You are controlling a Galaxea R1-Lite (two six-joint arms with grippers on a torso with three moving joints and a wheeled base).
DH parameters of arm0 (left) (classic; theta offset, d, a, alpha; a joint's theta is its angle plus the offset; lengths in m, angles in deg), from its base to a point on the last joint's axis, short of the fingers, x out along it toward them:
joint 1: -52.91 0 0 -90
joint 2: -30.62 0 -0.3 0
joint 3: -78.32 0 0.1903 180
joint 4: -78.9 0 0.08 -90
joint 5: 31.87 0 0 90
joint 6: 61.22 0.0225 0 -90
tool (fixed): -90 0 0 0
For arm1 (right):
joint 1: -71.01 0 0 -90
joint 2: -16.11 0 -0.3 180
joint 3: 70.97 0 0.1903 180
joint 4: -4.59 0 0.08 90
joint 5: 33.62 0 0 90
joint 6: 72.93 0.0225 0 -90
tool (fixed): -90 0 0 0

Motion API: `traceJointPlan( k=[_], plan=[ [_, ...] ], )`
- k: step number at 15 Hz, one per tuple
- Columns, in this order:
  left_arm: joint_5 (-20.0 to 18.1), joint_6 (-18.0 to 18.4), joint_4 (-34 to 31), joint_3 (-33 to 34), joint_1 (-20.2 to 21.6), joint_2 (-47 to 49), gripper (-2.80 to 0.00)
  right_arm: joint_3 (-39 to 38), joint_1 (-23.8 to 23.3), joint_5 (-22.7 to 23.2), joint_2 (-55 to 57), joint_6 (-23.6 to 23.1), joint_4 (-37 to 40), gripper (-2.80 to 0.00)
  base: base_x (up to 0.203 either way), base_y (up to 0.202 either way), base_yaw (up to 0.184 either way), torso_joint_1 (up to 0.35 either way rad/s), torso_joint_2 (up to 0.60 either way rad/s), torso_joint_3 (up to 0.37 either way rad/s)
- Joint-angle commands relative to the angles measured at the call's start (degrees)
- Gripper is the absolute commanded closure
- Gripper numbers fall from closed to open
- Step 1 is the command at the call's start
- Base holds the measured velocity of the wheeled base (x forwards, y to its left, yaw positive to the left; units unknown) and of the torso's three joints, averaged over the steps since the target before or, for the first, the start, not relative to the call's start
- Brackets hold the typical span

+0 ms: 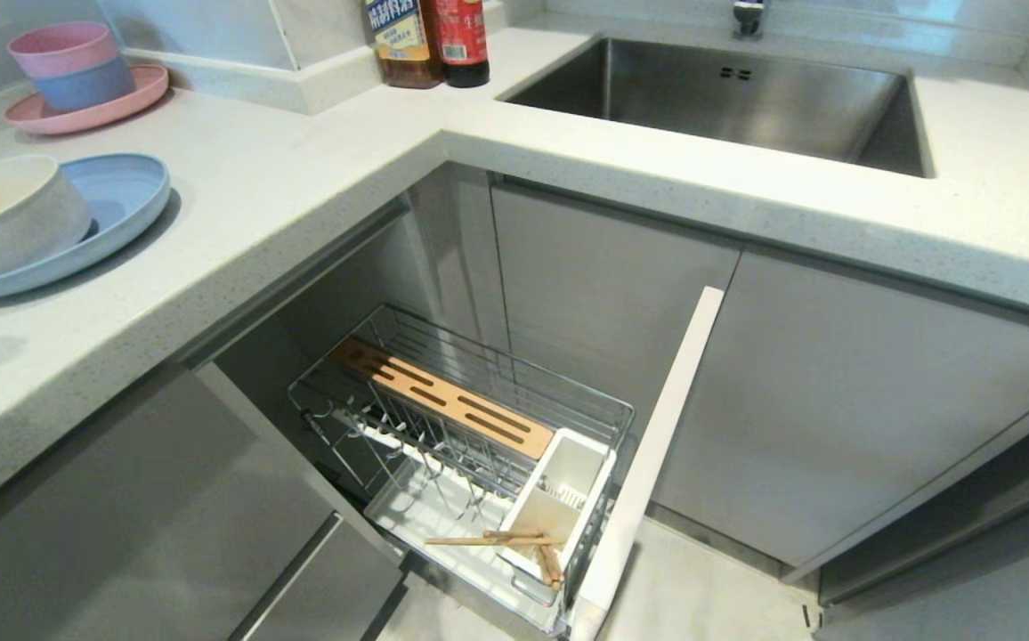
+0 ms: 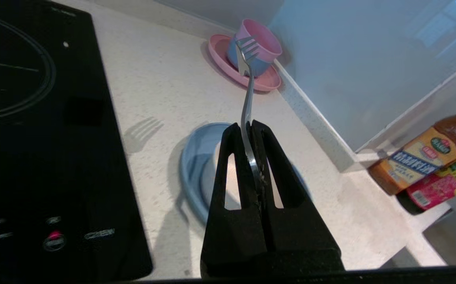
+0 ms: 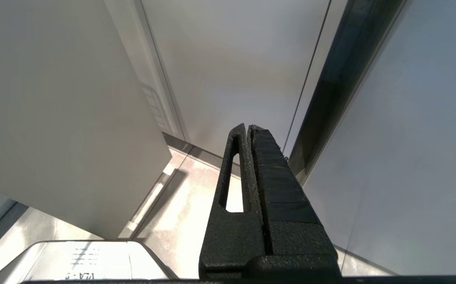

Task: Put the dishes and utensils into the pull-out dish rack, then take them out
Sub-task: Take the fork out of the cupboard

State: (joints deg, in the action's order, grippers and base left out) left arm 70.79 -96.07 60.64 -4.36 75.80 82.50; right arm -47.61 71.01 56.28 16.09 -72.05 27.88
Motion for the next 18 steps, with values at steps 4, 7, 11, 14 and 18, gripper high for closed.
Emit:
traceJointPlan(
  k=[4, 7, 11, 14, 18],
  plan=[
    [-4.09, 2.8, 13.3, 14.71, 4.51, -6.31, 0.0, -0.09, 0.0, 0.01, 0.02, 0.0, -0.01, 0.0, 0.0, 0.0, 0.0, 0.0, 0.0, 0.0],
    [-4.57, 2.71, 14.02, 16.17, 5.76, -4.18, 0.0, -0.09, 0.0, 0.01, 0.02, 0.0, -0.01, 0.0, 0.0, 0.0, 0.0, 0.0, 0.0, 0.0],
    [-4.63, 1.02, 13.84, 16.33, 7.02, -0.63, 0.0, -0.09, 0.0, 0.01, 0.02, 0.0, -0.01, 0.0, 0.0, 0.0, 0.0, 0.0, 0.0, 0.0],
    [-6.85, 0.34, 13.49, 16.16, 7.0, 1.61, 0.0, -0.09, 0.0, 0.01, 0.02, 0.0, -0.01, 0.0, 0.0, 0.0, 0.0, 0.0, 0.0, 0.0],
    [-10.47, -1.23, 12.29, 16.01, 7.06, 3.63, 0.0, -0.09, 0.0, 0.01, 0.02, 0.0, -0.01, 0.0, 0.0, 0.0, 0.0, 0.0, 0.0, 0.0]
  ],
)
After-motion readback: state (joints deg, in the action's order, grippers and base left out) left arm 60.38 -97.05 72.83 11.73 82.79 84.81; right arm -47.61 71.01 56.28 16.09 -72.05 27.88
